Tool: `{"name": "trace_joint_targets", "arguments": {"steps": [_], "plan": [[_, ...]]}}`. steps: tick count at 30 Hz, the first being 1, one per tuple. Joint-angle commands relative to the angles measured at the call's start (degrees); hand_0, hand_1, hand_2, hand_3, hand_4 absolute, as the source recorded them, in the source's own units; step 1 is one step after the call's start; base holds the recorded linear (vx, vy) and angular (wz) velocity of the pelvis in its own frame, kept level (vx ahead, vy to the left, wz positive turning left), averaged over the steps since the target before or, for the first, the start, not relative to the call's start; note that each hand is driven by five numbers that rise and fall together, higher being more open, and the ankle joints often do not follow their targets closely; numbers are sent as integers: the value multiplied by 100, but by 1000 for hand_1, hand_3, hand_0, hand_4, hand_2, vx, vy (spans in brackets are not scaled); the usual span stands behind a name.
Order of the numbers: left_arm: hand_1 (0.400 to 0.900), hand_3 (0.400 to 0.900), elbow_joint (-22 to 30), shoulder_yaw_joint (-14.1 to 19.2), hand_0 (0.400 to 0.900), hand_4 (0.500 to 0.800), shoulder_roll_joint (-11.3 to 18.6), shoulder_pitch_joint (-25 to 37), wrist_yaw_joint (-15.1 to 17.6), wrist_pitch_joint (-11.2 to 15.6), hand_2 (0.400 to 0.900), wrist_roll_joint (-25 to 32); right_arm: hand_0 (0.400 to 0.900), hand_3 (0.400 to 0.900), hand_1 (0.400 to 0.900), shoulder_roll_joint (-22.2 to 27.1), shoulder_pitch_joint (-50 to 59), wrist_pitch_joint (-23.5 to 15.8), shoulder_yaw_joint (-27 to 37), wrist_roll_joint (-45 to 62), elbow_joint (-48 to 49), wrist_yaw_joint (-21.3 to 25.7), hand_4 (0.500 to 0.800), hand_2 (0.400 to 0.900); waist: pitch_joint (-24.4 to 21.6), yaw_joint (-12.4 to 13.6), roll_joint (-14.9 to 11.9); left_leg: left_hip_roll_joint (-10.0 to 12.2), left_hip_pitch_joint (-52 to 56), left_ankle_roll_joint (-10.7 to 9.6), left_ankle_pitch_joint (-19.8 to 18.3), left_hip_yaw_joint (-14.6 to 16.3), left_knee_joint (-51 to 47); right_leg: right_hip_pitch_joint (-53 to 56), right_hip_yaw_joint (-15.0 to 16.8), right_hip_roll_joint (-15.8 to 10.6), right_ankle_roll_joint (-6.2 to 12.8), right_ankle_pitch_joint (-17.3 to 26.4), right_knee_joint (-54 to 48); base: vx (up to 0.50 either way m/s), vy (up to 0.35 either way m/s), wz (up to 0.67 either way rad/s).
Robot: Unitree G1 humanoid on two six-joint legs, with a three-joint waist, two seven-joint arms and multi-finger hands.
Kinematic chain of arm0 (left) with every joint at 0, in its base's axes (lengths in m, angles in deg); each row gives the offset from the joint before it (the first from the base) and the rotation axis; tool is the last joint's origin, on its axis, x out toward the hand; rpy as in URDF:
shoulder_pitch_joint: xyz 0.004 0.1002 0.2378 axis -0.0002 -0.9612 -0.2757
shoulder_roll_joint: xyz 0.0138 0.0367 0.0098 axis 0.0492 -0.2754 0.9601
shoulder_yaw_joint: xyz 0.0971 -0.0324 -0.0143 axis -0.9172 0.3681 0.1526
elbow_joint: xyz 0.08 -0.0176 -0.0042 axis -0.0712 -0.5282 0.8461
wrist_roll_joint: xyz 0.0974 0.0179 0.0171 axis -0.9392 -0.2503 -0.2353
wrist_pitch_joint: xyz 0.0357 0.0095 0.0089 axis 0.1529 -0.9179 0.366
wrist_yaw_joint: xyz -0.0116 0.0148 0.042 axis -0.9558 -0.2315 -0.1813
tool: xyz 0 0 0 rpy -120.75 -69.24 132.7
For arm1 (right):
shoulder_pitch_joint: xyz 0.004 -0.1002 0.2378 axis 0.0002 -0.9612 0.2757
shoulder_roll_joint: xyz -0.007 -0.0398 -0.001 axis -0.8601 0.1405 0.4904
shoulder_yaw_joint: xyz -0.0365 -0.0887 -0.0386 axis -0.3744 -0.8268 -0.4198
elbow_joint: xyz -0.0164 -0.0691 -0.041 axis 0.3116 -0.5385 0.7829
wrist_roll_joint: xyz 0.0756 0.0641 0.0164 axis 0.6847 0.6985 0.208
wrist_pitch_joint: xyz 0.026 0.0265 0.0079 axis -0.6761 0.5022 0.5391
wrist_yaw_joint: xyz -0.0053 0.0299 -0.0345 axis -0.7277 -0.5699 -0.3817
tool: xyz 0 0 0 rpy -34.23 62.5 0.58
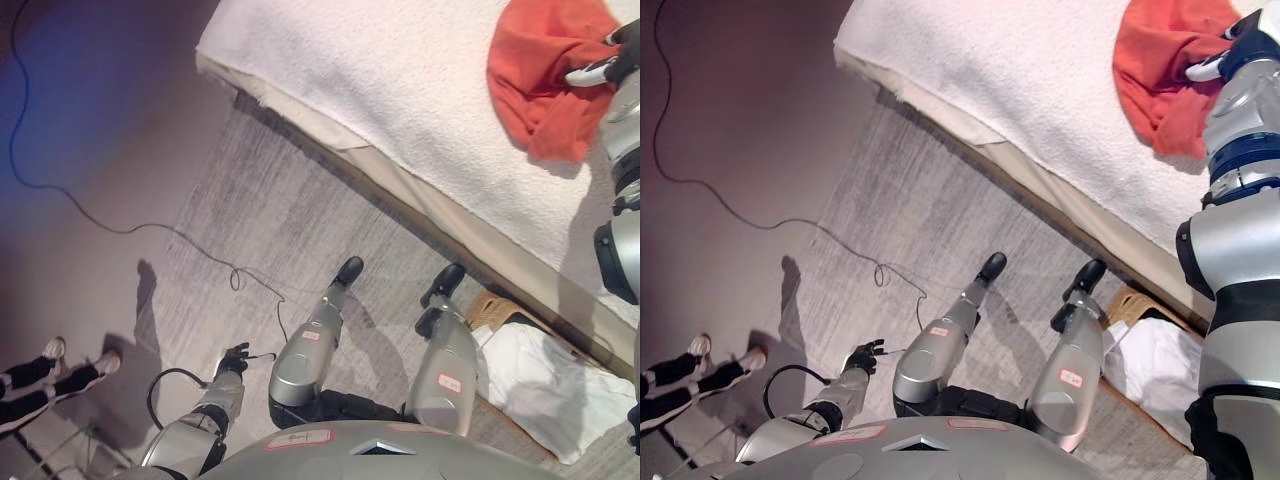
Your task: Put the clothes on the bed into the basket.
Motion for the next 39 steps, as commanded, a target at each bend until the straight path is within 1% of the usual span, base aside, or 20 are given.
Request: {"name": "trace_joint_targets", "arguments": {"steps": [1,3,4,5,7,11,16,19,21,27,31,36,39], "plan": [[900,900,-519,77,900,800,522,-369,112,-92,900,35,400,400,400,254,-71,-118,-314,-76,163,221,500,400,-369,-303,-388,43,675,410,-171,567,-581,88,779,-77,613,673,-519,38,126,-73],[900,900,-536,158,900,800,552,-368,101,-113,900,-7,400,400,400,259,-225,-121,-220,-121,214,193,500,400,-454,-448,-535,19,852,486,-291,740,-555,135,937,-48,647,759,-591,32,103,-61],[900,900,-536,158,900,800,552,-368,100,-113,900,-7,400,400,400,259,-226,-121,-219,-121,214,193,500,400,-458,-449,-538,16,847,487,-290,741,-554,130,938,-51,648,760,-592,51,101,-68],[900,900,-561,221,900,800,580,-344,72,-142,900,-62,400,400,400,276,-365,-114,-170,-176,229,162,500,400,-547,-567,-647,17,1064,539,-416,915,-530,234,1087,13,670,802,-632,43,87,-62],[900,900,-616,284,900,800,612,-303,64,-167,900,-108,400,400,400,305,-471,-130,-96,-194,311,135,500,400,-649,-718,-763,29,1244,571,-530,1084,-520,318,1228,60,703,836,-672,44,93,-71],[900,900,-696,419,900,800,699,-308,6,-189,900,-176,400,400,400,444,-629,-151,-3,-177,444,91,500,400,-837,-958,-894,38,1573,615,-695,1351,-522,475,1513,153,743,878,-737,33,70,-51],[900,900,-820,568,900,800,743,-392,-60,-252,900,-318,400,400,400,585,-1034,-216,224,-113,643,38,500,400,-997,-1214,-959,49,1939,702,-833,1739,-587,563,1831,295,818,932,-755,7,76,-56],[900,900,-889,564,900,800,759,-395,-110,-293,900,-444,400,400,400,673,-1198,-216,340,-64,740,26,500,400,-1059,-1407,-1005,8,2103,766,-900,1934,-608,609,2035,362,894,987,-737,-3,79,-46],[900,900,-913,575,900,800,764,-374,-126,-324,900,-505,400,400,400,708,-1295,-221,397,-61,820,13,500,400,-1103,-1482,-1031,-12,2199,800,-951,2030,-613,642,2154,385,930,1023,-750,1,56,-34],[900,900,-953,621,900,800,875,-264,-145,-363,900,-649,400,400,400,859,-1625,-246,583,72,1272,-8,500,400,-1236,-1796,-1097,-49,2414,859,-1077,2399,-610,702,2444,475,971,1100,-817,2,46,-39],[900,900,-938,643,900,800,878,-279,-153,-386,900,-691,400,400,400,892,-1873,-231,650,32,1581,-56,500,400,-1294,-1920,-1109,-77,2572,890,-1164,2597,-580,732,2627,604,969,1152,-884,19,27,-45],[900,900,-945,665,900,800,832,-344,-188,-402,900,-713,400,400,400,823,-1939,-197,669,43,1488,-147,500,400,-1309,-2012,-1141,-148,2692,980,-1303,2880,-467,706,2894,775,1008,1221,-848,8,12,-46],[900,900,-962,642,900,800,802,-338,-214,-413,900,-743,400,400,400,798,-2029,-194,728,71,1436,-170,500,400,-1308,-2078,-1152,-185,2713,1004,-1351,2987,-404,692,2990,829,1019,1276,-853,-9,7,-31]]}}
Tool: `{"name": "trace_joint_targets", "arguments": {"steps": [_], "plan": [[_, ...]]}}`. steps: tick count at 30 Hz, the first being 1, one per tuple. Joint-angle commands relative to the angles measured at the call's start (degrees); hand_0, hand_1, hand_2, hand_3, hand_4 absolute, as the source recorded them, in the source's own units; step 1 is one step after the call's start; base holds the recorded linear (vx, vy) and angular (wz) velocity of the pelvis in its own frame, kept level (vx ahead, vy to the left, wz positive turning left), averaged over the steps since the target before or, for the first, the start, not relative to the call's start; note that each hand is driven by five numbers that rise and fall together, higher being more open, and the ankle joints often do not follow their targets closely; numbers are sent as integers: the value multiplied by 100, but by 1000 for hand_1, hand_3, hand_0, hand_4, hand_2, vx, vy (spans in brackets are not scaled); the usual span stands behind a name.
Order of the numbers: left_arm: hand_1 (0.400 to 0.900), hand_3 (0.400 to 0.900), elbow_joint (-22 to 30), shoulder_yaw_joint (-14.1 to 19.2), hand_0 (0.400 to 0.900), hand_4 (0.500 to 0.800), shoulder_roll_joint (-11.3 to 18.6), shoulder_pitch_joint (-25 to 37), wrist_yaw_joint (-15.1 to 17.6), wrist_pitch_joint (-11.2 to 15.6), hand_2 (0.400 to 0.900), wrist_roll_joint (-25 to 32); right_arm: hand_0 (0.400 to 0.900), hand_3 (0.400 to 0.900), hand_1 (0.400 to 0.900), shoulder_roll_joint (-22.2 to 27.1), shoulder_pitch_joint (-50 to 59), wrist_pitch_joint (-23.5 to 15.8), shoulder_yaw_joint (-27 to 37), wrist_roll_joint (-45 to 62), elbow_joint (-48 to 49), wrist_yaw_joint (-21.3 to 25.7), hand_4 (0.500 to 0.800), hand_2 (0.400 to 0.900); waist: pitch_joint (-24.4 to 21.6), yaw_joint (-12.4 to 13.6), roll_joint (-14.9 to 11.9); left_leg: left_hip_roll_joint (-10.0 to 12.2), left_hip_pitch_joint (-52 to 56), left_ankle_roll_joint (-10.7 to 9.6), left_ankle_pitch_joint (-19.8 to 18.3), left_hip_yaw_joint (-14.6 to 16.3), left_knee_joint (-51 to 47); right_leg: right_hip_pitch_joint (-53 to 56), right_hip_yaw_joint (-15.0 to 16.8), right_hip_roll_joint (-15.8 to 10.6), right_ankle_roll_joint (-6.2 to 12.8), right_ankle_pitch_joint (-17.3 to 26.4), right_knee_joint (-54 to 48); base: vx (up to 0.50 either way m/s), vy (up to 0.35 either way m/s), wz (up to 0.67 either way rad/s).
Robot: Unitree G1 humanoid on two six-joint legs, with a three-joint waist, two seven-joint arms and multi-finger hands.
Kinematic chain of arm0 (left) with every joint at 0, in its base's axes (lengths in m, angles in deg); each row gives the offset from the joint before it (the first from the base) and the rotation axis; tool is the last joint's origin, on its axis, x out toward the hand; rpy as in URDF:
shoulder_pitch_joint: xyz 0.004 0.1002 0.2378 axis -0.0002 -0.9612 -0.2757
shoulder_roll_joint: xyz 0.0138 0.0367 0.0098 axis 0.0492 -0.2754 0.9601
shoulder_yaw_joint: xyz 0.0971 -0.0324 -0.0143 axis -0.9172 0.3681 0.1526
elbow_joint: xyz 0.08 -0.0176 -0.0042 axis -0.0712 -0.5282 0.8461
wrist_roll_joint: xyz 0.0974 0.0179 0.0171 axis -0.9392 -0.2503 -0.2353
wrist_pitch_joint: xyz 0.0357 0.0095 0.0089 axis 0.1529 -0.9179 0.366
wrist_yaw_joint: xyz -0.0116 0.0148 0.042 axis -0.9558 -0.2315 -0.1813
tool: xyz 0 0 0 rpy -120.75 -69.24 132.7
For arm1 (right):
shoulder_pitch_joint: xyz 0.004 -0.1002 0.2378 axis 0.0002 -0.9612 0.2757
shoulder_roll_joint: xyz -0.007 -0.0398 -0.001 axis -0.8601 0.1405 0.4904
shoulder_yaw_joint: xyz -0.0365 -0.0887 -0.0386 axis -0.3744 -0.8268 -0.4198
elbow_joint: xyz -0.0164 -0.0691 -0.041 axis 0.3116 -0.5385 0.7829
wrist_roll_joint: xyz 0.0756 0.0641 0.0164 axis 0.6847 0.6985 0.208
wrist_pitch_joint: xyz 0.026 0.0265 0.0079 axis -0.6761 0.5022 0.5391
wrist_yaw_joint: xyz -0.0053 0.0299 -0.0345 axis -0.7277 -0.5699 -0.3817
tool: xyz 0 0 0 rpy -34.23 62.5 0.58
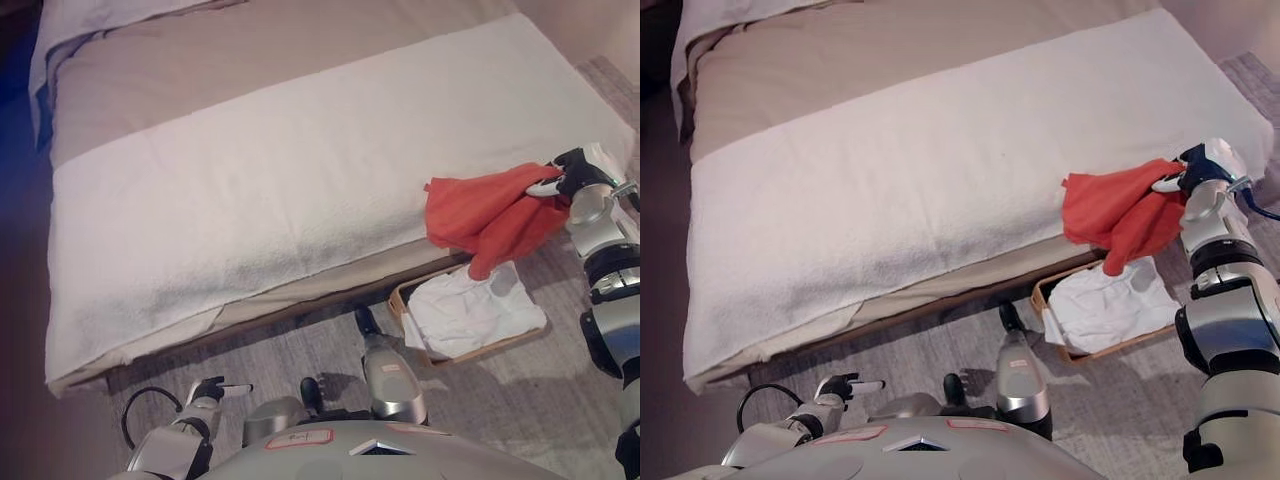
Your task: Put the clothes on the bed into the basket.
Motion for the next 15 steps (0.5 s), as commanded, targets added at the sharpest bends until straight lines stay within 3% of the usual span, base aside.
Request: {"name": "trace_joint_targets", "arguments": {"steps": [1,15], "plan": [[900,900,-303,169,900,800,450,-219,16,-47,900,-219,400,400,400,384,764,-129,-115,55,11,212,500,400,-118,-51,-196,-123,-32,212,-582,-339,194,-695,60,-204,567,500,519,-5,9,-25],[900,900,-286,79,900,800,468,-100,4,-67,900,-292,400,400,400,366,497,-96,-6,68,-371,73,500,400,-144,-143,-121,-185,-58,222,-683,-221,364,-660,207,-204,550,628,380,3,-4,-5]]}}
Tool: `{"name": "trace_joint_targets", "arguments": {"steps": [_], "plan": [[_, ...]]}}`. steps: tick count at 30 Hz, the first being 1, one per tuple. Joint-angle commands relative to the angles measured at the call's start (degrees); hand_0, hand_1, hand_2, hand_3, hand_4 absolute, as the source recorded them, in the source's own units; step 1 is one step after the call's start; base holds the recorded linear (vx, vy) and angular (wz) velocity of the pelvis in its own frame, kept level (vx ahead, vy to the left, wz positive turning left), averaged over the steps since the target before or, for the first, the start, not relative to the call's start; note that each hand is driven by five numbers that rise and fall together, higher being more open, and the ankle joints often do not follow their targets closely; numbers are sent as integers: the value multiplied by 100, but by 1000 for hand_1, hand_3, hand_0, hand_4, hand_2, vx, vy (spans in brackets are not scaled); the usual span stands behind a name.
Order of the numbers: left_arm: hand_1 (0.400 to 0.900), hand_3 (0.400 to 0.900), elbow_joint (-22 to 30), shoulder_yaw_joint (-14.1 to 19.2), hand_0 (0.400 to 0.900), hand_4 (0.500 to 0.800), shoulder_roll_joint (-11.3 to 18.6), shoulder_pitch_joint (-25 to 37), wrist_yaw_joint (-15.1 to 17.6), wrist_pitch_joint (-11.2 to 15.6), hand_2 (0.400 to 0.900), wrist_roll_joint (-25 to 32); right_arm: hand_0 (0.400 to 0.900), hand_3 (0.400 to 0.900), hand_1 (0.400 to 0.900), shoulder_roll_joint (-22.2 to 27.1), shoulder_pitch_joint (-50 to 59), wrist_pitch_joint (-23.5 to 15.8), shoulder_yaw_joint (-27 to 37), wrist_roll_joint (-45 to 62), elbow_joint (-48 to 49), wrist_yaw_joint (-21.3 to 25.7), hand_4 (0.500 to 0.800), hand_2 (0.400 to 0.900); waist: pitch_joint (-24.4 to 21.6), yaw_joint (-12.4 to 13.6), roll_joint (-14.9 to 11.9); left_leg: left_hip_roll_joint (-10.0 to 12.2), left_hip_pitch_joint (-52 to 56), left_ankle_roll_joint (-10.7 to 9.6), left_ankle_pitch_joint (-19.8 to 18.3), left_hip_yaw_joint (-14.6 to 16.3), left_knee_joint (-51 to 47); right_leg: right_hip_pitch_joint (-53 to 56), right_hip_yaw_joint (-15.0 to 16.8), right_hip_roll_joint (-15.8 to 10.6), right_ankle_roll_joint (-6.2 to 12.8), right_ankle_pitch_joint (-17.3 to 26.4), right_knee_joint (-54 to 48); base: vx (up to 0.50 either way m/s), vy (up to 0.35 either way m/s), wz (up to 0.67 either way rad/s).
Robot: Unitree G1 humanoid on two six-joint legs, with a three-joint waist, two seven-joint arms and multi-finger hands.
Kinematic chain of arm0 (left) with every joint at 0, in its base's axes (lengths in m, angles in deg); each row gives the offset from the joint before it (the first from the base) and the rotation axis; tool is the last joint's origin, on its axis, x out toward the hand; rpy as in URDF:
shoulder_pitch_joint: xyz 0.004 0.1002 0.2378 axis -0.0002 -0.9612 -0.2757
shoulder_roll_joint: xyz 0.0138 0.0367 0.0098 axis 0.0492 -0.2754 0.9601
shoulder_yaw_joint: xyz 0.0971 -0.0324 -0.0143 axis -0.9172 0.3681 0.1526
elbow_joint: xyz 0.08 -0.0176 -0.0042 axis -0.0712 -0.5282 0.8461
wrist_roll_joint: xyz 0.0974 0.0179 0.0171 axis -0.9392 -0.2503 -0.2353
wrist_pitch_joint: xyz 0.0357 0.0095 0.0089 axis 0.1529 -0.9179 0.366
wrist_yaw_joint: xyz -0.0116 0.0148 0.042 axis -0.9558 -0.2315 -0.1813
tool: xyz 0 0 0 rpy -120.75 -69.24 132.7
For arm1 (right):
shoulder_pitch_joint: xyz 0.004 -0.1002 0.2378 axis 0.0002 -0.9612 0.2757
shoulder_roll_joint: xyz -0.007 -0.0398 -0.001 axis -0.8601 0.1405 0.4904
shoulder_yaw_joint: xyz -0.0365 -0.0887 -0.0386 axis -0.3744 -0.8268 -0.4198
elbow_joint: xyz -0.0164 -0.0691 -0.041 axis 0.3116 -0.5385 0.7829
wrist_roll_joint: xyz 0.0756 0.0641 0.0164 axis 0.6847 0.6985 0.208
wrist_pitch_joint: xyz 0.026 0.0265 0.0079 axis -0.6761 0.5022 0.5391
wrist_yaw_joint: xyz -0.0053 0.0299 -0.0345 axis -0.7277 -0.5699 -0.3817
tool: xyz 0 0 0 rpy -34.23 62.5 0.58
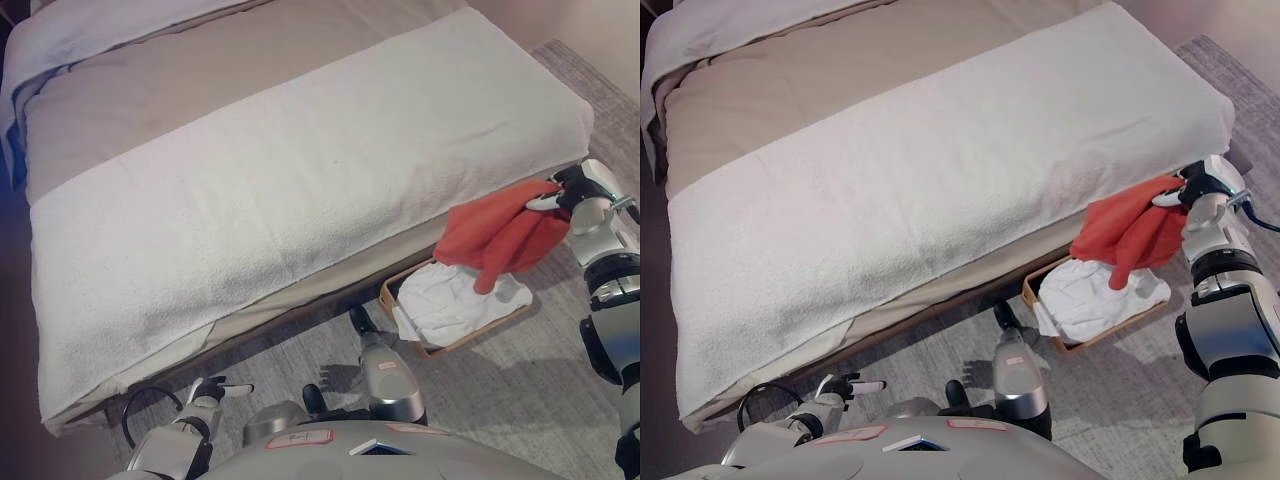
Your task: Put the clothes on the bed into the basket.
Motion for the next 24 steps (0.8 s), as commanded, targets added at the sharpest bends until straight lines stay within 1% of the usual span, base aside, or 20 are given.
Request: {"name": "trace_joint_targets", "arguments": {"steps": [1,12,13,14,24], "plan": [[900,900,-289,80,900,800,451,-131,99,-50,900,-184,400,400,400,343,707,-97,-17,79,-160,195,500,400,-136,10,-108,-150,-174,199,-635,-537,368,-636,47,-268,561,627,389,0,0,0],[900,900,-290,-10,900,800,411,-135,87,-64,900,-230,400,400,400,296,613,-96,-5,59,-279,144,500,400,-110,67,19,-170,-178,177,-586,-693,306,-624,-66,-376,544,642,371,2,-14,9],[900,900,-293,-28,900,800,407,-131,78,-71,900,-233,504,504,504,300,638,-48,-45,-42,-377,129,562,504,-106,79,26,-173,-188,174,-580,-714,307,-624,-83,-391,541,644,366,10,-13,13],[900,900,-288,-39,900,800,405,-118,80,-70,900,-232,900,900,900,292,650,-41,-64,-91,-450,147,800,900,-102,80,36,-178,-196,172,-580,-731,308,-622,-99,-403,538,638,364,6,-12,14],[900,900,-300,-86,900,800,407,-29,122,-104,900,-280,900,900,900,148,683,22,-37,-216,-646,179,800,900,-119,114,88,-184,-231,162,-555,-826,307,-617,-158,-466,510,640,331,3,-10,5]]}}
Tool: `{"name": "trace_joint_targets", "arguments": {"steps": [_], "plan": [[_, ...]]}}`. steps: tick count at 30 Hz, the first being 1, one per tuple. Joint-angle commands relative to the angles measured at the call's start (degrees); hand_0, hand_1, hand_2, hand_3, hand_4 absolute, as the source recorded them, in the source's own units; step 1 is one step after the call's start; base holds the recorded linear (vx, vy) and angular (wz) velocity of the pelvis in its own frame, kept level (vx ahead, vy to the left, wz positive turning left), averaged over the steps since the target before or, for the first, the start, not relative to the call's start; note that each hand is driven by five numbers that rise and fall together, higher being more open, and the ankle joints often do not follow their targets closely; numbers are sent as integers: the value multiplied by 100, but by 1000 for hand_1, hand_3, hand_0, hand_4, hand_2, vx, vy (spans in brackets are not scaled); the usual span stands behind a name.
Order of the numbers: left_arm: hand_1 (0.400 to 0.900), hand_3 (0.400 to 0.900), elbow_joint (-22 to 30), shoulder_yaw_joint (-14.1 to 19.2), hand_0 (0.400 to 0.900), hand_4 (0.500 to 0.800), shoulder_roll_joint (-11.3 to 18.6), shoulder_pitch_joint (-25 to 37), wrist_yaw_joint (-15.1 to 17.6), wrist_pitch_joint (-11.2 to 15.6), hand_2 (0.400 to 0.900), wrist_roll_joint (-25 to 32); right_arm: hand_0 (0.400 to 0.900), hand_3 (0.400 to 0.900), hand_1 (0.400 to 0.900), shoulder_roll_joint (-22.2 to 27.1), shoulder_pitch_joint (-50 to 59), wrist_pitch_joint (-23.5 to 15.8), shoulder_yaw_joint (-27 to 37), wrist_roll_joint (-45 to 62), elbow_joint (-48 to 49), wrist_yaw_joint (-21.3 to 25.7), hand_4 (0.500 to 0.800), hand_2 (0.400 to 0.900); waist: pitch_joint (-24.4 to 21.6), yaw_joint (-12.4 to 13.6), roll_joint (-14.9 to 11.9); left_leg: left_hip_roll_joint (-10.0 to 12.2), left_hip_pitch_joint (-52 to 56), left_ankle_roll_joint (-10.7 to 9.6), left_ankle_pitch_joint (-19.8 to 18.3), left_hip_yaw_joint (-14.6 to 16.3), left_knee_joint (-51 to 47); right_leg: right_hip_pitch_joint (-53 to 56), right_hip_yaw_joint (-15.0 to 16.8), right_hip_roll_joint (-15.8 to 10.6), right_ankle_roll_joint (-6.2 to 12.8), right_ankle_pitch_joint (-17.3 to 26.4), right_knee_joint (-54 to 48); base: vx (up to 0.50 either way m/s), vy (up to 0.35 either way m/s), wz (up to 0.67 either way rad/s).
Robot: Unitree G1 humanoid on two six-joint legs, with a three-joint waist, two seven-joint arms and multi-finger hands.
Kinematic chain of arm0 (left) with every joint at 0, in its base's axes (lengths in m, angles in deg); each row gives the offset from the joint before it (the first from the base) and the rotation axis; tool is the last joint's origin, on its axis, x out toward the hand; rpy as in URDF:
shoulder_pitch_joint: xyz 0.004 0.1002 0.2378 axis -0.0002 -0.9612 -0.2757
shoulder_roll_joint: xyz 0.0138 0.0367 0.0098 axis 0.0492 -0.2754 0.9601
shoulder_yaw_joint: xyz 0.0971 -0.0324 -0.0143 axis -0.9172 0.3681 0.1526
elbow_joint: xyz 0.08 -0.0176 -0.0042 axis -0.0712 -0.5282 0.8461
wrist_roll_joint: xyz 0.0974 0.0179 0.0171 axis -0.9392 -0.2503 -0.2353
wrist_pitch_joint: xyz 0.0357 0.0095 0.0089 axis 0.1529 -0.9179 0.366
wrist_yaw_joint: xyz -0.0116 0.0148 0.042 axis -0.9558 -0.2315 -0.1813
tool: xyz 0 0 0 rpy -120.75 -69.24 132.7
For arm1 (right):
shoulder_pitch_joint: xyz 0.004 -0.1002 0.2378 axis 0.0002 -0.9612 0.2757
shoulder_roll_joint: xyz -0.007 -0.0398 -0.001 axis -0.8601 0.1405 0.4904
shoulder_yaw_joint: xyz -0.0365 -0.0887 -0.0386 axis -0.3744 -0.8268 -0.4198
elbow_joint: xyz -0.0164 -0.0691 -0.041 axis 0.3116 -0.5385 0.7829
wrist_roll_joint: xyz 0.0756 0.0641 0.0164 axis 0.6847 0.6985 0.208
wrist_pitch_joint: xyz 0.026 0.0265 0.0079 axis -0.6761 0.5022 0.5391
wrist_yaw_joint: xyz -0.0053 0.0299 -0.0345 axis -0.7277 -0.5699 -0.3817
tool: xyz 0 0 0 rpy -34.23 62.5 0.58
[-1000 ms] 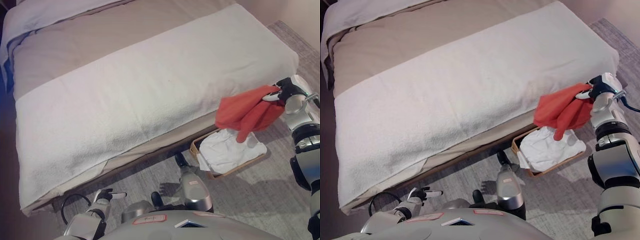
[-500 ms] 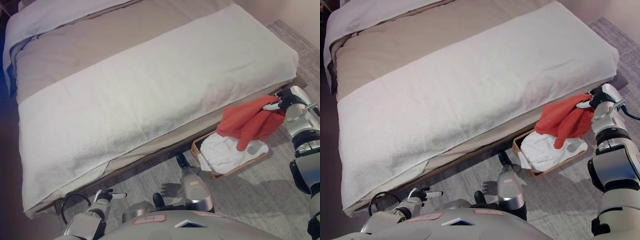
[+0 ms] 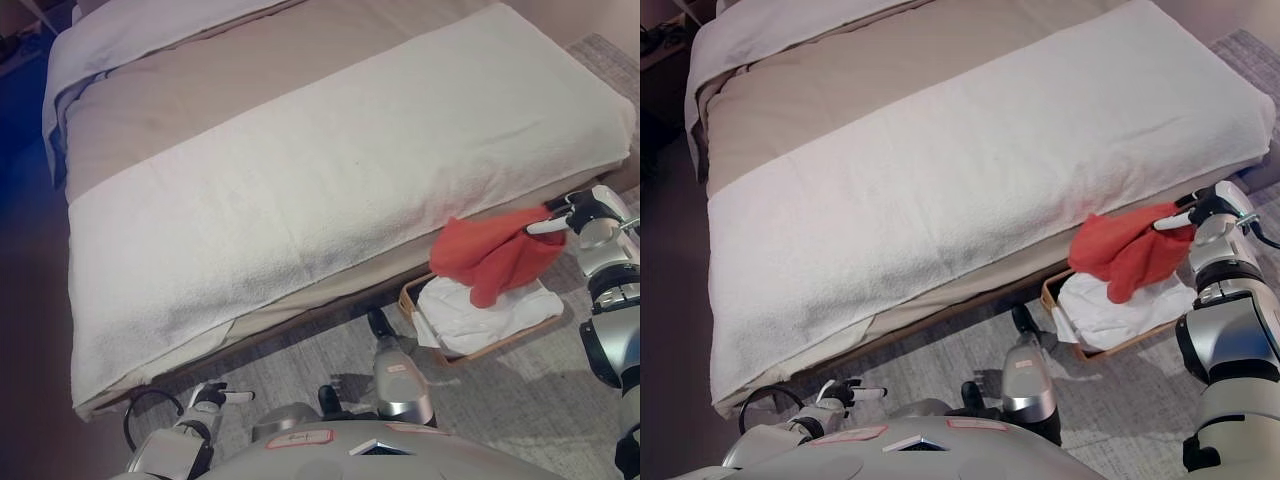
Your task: Put the clothes on the bed into the basket.
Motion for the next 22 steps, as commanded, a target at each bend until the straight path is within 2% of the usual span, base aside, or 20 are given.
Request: {"name": "trace_joint_targets", "arguments": {"steps": [1,22], "plan": [[900,900,-220,-15,900,800,445,13,133,-63,900,-166,900,900,900,151,802,-87,-221,-302,-225,283,800,900,22,95,-346,-163,-108,146,-570,-572,304,-606,82,-303,490,621,386,-7,-25,4],[900,900,-251,21,900,800,527,94,147,-93,900,-207,900,900,900,71,769,-48,-206,-337,-473,240,800,900,-59,193,-417,-112,-101,81,-449,-683,207,-574,-152,-417,443,632,375,-8,-9,2]]}}
